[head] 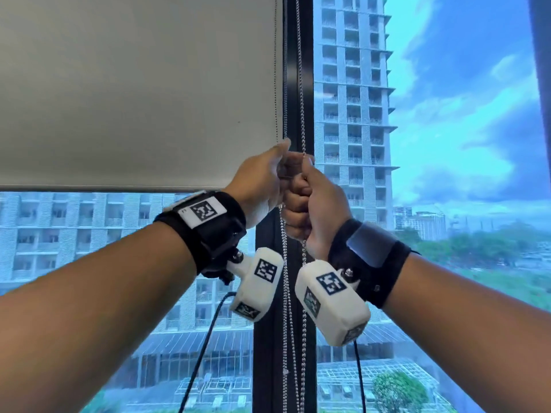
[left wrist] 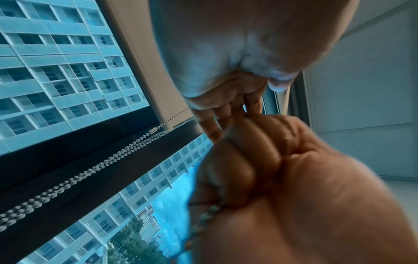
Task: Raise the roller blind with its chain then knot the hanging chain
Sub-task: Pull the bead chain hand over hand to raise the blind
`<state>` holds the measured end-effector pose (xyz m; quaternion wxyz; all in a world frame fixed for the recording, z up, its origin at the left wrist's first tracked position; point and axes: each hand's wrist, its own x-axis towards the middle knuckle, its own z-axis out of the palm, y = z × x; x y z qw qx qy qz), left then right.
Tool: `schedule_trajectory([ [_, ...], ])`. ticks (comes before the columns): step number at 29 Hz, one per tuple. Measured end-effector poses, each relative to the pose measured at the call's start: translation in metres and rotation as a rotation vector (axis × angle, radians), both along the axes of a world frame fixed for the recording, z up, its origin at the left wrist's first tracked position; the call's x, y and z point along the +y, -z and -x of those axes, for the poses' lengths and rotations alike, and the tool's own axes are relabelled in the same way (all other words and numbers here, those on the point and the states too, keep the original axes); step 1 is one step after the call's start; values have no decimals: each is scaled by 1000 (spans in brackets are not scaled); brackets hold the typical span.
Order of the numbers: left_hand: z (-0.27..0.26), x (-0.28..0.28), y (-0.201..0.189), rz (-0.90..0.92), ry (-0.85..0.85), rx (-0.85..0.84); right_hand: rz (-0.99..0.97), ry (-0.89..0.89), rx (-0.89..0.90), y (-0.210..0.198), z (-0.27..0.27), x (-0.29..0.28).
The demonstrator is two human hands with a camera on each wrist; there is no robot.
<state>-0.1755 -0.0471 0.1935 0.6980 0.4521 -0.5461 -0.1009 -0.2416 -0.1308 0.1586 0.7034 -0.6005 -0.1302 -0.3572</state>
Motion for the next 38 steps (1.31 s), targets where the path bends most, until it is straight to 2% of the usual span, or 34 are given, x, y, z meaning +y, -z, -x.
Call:
schedule_trajectory([
  [3, 16, -3, -4, -33, -13, -17, -42, -34, 16, 14, -3, 0],
  [6, 26, -8, -6, 29, 13, 78, -77, -96, 20, 26, -6, -4],
  [14, 23, -17, 17, 57, -14, 183, -29, -133, 121, 64, -11, -12],
  [17, 22, -16, 28, 80, -3, 222, 62, -72, 199, 64, -4, -20],
  [23, 22, -22, 39, 112, 17, 238, 383, 90, 226, 25, 7, -42],
  [25, 21, -22, 42, 117, 23, 235, 432, 107, 210, 8, 11, -43],
  [31, 30, -21, 58, 96, 31, 263, 182, 128, 81, -47, 18, -24],
  [34, 35, -24, 72, 67, -15, 243, 106, 74, 102, -68, 14, -8],
  [38, 28, -24, 79, 99, -145, 60, 37, 69, 89, -63, 8, 5],
])
